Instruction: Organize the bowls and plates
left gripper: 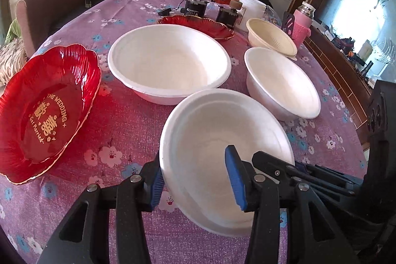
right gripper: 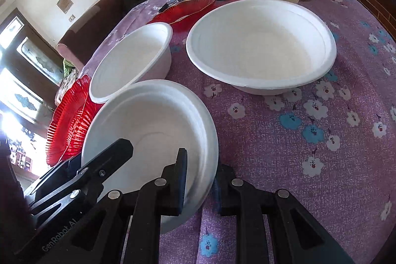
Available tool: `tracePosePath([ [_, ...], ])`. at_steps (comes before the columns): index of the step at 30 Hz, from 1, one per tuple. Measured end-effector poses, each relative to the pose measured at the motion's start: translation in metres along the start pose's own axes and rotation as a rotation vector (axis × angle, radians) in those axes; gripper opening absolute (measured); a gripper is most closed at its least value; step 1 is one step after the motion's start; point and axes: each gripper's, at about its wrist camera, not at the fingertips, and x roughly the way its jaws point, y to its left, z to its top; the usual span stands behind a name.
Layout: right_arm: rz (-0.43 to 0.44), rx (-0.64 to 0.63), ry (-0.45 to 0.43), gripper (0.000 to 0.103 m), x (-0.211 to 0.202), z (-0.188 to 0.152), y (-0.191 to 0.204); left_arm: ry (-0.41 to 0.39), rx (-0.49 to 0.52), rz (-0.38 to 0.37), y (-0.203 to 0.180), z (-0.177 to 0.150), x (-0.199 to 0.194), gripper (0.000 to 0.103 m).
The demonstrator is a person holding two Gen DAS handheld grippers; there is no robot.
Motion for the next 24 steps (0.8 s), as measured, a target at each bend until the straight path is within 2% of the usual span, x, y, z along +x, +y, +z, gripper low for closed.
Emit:
tracePosePath([
  [1,0.002,0.001,-0.005,0.020,-0.002,0.000,-0.001,0.011,-0.006,-0.006,0.002,0.000,0.000,0.046],
  [3,0.004,-0.004,-0.024,0.025,-0.007,-0.001,0.000,0.022,-0.014,-0.022,0.006,-0.002,-0.005,0.054],
  [4,0.000,-0.009,-0.038,0.033,-0.011,-0.001,-0.001,0.019,-0.011,-0.024,0.007,-0.002,-0.009,0.056],
  [5,-0.004,-0.013,-0.053,0.045,-0.017,-0.002,0.000,0.014,-0.005,-0.023,0.009,-0.003,-0.013,0.058],
  [7,-0.009,-0.018,-0.086,0.056,-0.030,-0.004,-0.002,0.009,0.011,-0.032,0.012,-0.005,-0.026,0.058],
  [12,-0.035,-0.041,-0.174,0.056,-0.077,-0.003,-0.009,-0.010,0.078,-0.095,0.021,0.004,-0.078,0.060],
  [18,-0.067,-0.122,-0.377,0.056,-0.186,0.031,0.003,-0.110,0.152,-0.157,0.029,0.049,-0.181,0.073],
  [19,-0.052,-0.126,-0.412,0.056,-0.206,0.036,0.005,-0.143,0.160,-0.148,0.030,0.058,-0.200,0.074],
  [21,-0.019,-0.129,-0.476,0.063,-0.244,0.049,0.011,-0.223,0.175,-0.109,0.030,0.077,-0.235,0.085],
  [23,0.000,-0.131,-0.532,0.072,-0.276,0.063,0.018,-0.290,0.166,-0.073,0.031,0.096,-0.265,0.089],
  [24,0.007,-0.133,-0.551,0.073,-0.287,0.072,0.023,-0.313,0.162,-0.065,0.032,0.107,-0.277,0.090],
])
